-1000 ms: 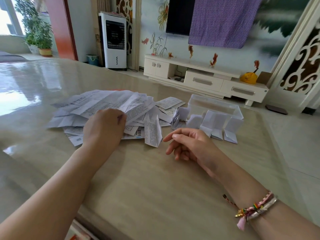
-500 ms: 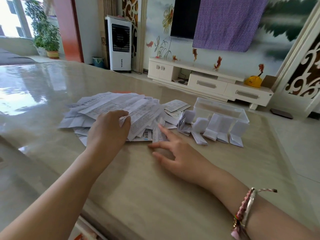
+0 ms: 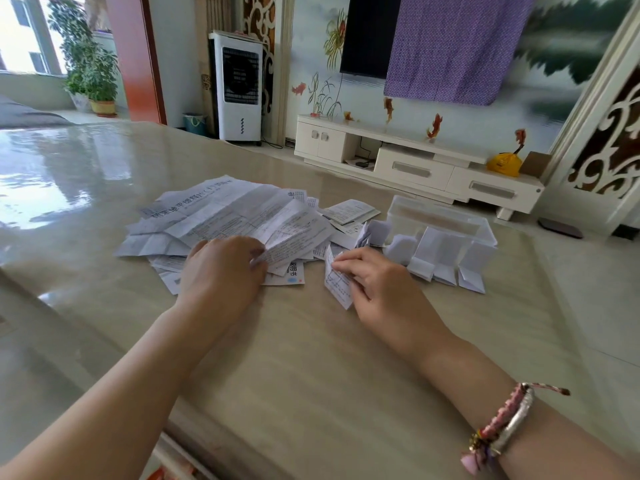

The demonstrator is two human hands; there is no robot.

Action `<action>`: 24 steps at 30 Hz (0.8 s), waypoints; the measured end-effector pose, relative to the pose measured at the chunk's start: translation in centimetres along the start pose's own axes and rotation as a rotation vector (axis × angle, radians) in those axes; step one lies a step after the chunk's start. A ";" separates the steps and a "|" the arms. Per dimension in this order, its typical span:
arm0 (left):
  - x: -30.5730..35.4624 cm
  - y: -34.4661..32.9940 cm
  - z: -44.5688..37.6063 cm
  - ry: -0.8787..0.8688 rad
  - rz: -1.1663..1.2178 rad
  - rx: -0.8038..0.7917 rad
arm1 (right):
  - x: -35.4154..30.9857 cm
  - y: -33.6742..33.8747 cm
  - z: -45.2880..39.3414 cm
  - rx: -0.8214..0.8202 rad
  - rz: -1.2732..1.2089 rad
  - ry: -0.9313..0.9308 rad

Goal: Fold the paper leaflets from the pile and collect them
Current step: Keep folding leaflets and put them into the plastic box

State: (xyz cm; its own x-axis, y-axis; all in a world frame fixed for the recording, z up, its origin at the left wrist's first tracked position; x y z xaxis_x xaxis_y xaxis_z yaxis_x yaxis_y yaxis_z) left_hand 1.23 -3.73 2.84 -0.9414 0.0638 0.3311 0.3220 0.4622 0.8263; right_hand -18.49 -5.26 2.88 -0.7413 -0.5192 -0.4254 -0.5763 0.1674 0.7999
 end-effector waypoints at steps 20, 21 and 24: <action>-3.6 0.5 0.2 0.294 0.357 0.123 | 3.0 -0.4 -0.5 -0.334 -0.405 -0.483; -3.4 0.7 0.3 0.264 0.286 0.142 | 3.1 -0.3 -0.5 -0.313 -0.390 -0.481; -1.7 2.2 0.8 0.048 0.033 0.296 | 3.4 -0.1 -0.4 -0.273 -0.335 -0.467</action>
State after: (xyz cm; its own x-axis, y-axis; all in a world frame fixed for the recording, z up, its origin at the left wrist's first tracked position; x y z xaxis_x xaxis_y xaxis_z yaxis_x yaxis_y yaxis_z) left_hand 3.46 -2.11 3.79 -0.9227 0.0448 0.3828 0.3029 0.6985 0.6484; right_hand -20.76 -7.34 1.49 -0.6432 -0.0762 -0.7619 -0.7402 -0.1929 0.6442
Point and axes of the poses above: each hand's wrist, its own z-axis away from the middle knuckle, its own y-axis out of the back of the hand, x = y × z, the point moved 6 cm from there along -z, towards the middle knuckle, and after that the axes turned 12 degrees about -y, right-handed, at the moved point
